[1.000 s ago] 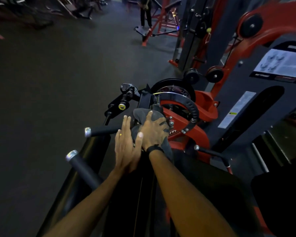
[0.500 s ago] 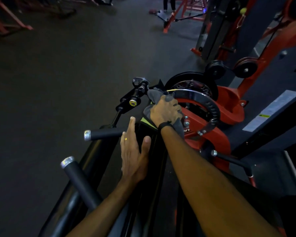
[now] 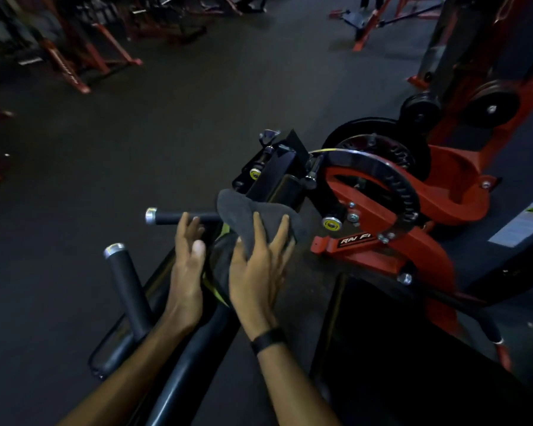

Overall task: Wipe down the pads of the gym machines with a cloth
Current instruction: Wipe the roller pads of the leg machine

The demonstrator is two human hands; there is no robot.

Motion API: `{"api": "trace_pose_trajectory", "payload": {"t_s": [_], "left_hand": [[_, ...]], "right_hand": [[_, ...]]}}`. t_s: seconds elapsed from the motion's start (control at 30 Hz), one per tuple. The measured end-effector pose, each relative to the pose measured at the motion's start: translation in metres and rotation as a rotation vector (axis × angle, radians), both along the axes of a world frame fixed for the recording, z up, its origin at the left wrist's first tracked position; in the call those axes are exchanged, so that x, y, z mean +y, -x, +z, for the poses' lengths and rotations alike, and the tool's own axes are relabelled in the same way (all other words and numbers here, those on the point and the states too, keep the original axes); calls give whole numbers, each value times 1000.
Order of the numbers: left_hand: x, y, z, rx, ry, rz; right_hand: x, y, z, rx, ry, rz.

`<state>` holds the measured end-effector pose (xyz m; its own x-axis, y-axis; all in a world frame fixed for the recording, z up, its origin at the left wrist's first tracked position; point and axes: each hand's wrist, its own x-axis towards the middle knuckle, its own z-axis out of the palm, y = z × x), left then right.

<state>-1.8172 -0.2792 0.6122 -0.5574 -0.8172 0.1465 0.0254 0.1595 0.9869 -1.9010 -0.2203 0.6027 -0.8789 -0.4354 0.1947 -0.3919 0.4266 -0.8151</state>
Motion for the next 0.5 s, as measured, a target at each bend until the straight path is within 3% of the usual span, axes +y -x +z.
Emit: {"api": "trace_pose_trajectory", "payload": {"t_s": [0.07, 0.13, 0.37, 0.5], "left_hand": [[10, -5, 6, -115, 103, -56], [16, -2, 12, -213, 238, -48], [22, 1, 17, -295, 390, -38], [22, 4, 17, -287, 396, -42]], "right_hand": [[5, 0, -12, -204, 313, -24], [-3, 21, -14, -317, 442, -53], [-59, 149, -22, -541, 655, -114], [-36, 100, -20, -493, 623, -100]]}}
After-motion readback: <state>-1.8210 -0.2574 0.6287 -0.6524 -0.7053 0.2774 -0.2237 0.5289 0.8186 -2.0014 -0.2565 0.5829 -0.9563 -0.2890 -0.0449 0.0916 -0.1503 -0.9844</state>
